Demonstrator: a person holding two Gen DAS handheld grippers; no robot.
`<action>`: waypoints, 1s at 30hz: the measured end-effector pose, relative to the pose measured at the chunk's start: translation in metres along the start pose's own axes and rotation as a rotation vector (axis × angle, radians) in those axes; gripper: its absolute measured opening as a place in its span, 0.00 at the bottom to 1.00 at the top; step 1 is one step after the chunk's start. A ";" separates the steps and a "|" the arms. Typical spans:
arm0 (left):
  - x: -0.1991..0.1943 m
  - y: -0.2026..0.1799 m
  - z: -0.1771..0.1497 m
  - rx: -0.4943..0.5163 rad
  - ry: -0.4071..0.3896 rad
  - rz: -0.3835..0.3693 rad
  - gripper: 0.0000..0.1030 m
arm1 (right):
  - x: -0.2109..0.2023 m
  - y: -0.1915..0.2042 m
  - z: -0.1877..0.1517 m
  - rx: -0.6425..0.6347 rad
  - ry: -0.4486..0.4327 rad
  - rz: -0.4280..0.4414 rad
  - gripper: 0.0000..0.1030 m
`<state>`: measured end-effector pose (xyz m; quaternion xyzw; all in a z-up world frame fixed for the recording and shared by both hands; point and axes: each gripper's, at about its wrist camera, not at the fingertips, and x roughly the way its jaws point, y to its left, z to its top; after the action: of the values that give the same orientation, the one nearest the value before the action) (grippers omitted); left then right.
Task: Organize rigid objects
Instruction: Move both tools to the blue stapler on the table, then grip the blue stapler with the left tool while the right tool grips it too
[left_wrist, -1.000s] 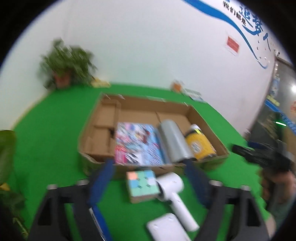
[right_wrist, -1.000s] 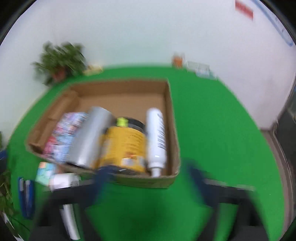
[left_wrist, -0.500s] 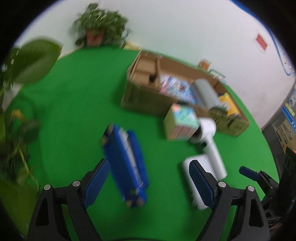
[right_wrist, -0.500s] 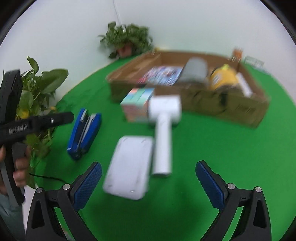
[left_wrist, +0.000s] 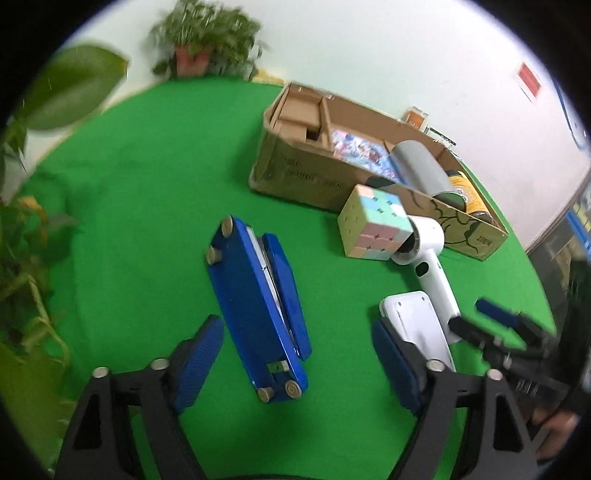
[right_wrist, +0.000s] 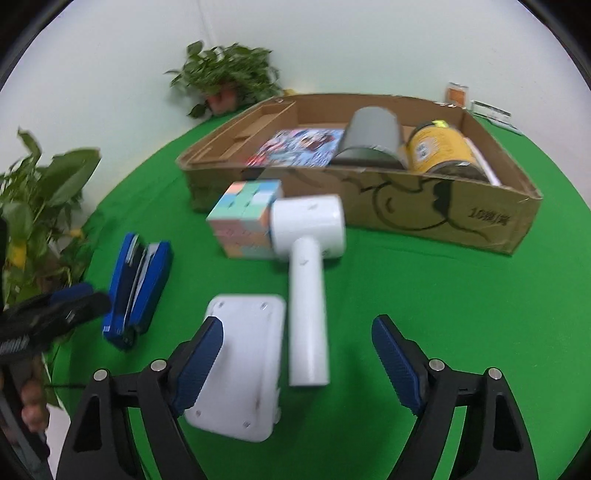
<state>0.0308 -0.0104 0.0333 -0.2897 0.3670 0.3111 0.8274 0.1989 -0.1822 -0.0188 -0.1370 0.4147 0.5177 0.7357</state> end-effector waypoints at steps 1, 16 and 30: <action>0.008 0.006 0.001 -0.027 0.038 -0.012 0.65 | 0.003 0.001 -0.003 0.006 0.019 0.002 0.67; 0.015 0.001 -0.027 -0.167 0.128 -0.310 0.07 | -0.028 0.054 -0.046 -0.041 0.024 0.354 0.70; -0.004 0.012 -0.035 -0.288 0.063 -0.377 0.14 | 0.015 0.086 -0.040 -0.063 0.036 0.284 0.61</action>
<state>0.0052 -0.0289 0.0142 -0.4778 0.2839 0.1910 0.8091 0.1069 -0.1618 -0.0353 -0.1091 0.4268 0.6267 0.6428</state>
